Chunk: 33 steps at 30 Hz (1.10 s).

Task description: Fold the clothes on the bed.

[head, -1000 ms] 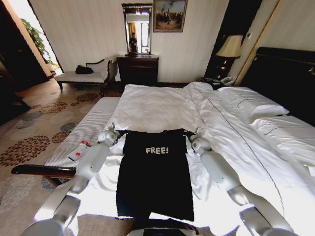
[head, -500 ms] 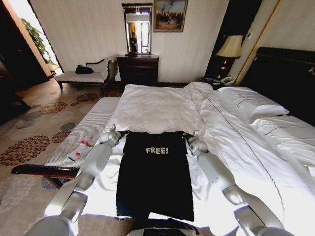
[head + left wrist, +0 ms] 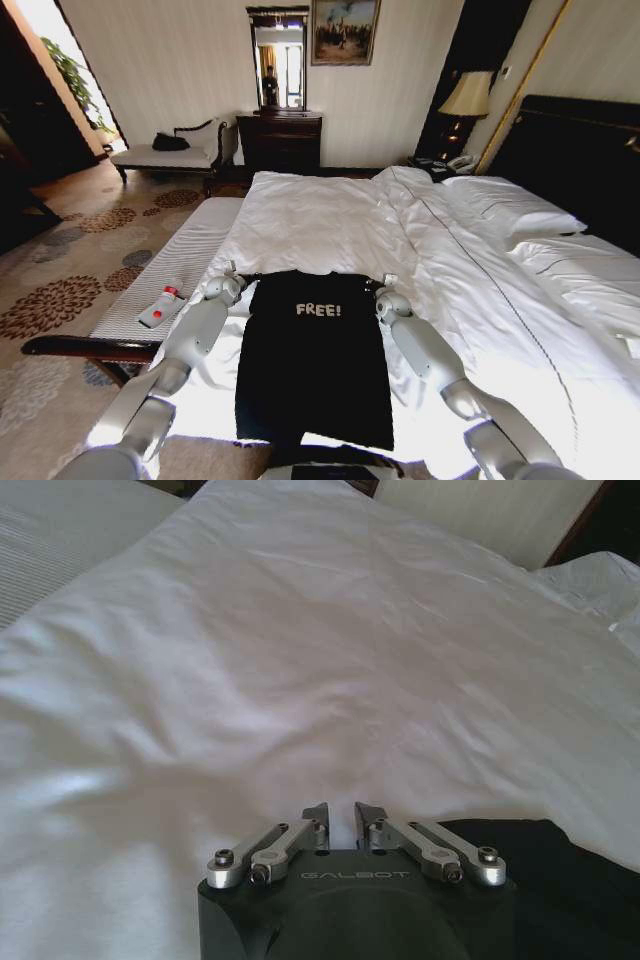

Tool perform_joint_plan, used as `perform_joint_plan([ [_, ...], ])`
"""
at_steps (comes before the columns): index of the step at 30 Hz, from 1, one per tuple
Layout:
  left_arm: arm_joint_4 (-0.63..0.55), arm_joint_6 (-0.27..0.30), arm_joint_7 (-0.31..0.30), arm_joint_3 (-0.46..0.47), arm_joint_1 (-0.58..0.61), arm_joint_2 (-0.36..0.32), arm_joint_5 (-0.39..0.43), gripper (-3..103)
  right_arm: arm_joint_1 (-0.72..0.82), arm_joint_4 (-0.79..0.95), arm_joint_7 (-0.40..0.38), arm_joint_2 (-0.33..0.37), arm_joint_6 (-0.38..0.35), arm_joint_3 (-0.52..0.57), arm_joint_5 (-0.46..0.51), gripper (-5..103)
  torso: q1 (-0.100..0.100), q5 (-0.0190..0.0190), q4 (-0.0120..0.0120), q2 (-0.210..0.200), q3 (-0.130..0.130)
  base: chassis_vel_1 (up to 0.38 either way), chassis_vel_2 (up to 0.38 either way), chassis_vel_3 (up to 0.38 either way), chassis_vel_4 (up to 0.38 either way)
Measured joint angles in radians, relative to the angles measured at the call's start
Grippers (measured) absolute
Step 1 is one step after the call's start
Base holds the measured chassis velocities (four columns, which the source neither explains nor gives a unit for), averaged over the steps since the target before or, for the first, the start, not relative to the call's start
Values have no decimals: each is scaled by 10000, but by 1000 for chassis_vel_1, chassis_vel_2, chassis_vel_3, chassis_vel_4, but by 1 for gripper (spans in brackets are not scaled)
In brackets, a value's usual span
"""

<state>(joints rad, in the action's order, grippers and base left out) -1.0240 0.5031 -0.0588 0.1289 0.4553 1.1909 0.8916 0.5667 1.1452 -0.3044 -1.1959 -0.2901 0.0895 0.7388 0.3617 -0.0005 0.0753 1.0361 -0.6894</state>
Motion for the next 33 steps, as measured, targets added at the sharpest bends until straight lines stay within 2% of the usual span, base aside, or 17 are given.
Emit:
perform_joint_plan([
  [1, -191, 0, -34, 43, 99, -87, 58, 21, 24, 196, 20, 58, 62, 48, 117, 7, 0, -1, -2, 0, 0, 0, 0, 0, 0],
  [3, -474, 5, -61, 121, 243, -223, 131, 21, 73, 446, 35, 149, 112, 115, 273, 12, 0, -2, -1, 0, 0, 0, 0, 0, 0],
  [5, -1644, 60, -262, 555, 819, -637, 471, 37, 403, 1494, -20, 638, 217, 479, 833, 23, 1, -1, -1, 0, 0, 0, 0, 0, 0],
  [6, -2400, 141, -365, 880, 1138, -843, 753, 37, 660, 2146, -105, 961, 219, 721, 1117, 28, 0, -3, -1, 0, 0, 0, 0, 0, 0],
  [7, -2400, 141, -365, 880, 1138, -843, 753, 37, 660, 2146, -105, 961, 219, 721, 1117, 28, 0, -3, -1, 0, 0, 0, 0, 0, 0],
  [8, -2528, 151, -402, 940, 1187, -877, 796, 43, 715, 2252, -123, 1016, 218, 772, 1163, 28, 0, -5, -2, 0, 0, 0, 0, 0, 0],
  [9, -3966, 186, -674, 1716, 1777, -1201, 1249, 48, 1393, 3299, -360, 1537, 107, 1335, 1718, 39, -1, -2, 8, 1, 1, 0, 0, 0, 0],
  [11, -4323, 204, -783, 1931, 1940, -1274, 1456, 54, 1562, 3531, -443, 1625, 63, 1458, 1858, 39, -1, 1, 9, 1, 1, 0, 0, 0, 0],
  [13, -6240, 337, -1321, 2966, 2873, -1681, 3207, 64, 2919, 5152, -1110, 2040, -428, 2339, 3207, 56, -3, -3, 5, 2, 3, 0, 0, 0, 0],
  [14, -6840, 340, -1428, 3211, 3130, -1824, 3656, 64, 3298, 5567, -1369, 2061, -639, 2608, 3702, 56, -4, -1, 4, 1, 2, 0, 0, 0, 0],
  [16, -7885, 261, -1484, 3534, 3503, -2086, 4141, 76, 3948, 6323, -1829, 1988, -940, 3071, 4605, 61, -4, 2, 0, 3, 4, 0, 0, 0, 0],
  [17, -7885, 261, -1484, 3534, 3503, -2086, 4141, 76, 3948, 6323, -1829, 1988, -940, 3071, 4605, 61, -4, 2, 0, 3, 4, 0, 0, 0, 0],
  [19, -9315, 100, -1491, 4107, 4057, -2405, 4275, 86, 4755, 7092, -2294, 1575, -1218, 3483, 5354, 77, -5, -1, 4, 3, 4, 0, 0, 0, 0],
  [20, -9801, 90, -1553, 4386, 4264, -2472, 4302, 91, 4996, 7273, -2358, 1337, -1272, 3545, 5445, 77, -5, 0, 2, 4, 4, 0, 0, 0, 0],
  [25, -11912, 136, -1807, 5347, 5049, -2515, 4563, 100, 5460, 7640, -2813, -69, -1398, 3717, 6270, 97, -3, 3, 0, 3, 2, 0, 0, 0, 0],
  [30, -13381, 168, -1766, 5828, 5781, -2410, 4623, 100, 5493, 7668, -3042, -910, -1389, 3812, 6404, 100, -3, -1, 2, 4, 2, 0, 0, 0, 0],
  [33, -14066, 206, -1795, 6272, 6633, -2016, 4459, 100, 5252, 7426, -3172, -1330, -1382, 3918, 6398, 100, -3, -2, 4, 2, 2, 0, 0, 0, 0],
])
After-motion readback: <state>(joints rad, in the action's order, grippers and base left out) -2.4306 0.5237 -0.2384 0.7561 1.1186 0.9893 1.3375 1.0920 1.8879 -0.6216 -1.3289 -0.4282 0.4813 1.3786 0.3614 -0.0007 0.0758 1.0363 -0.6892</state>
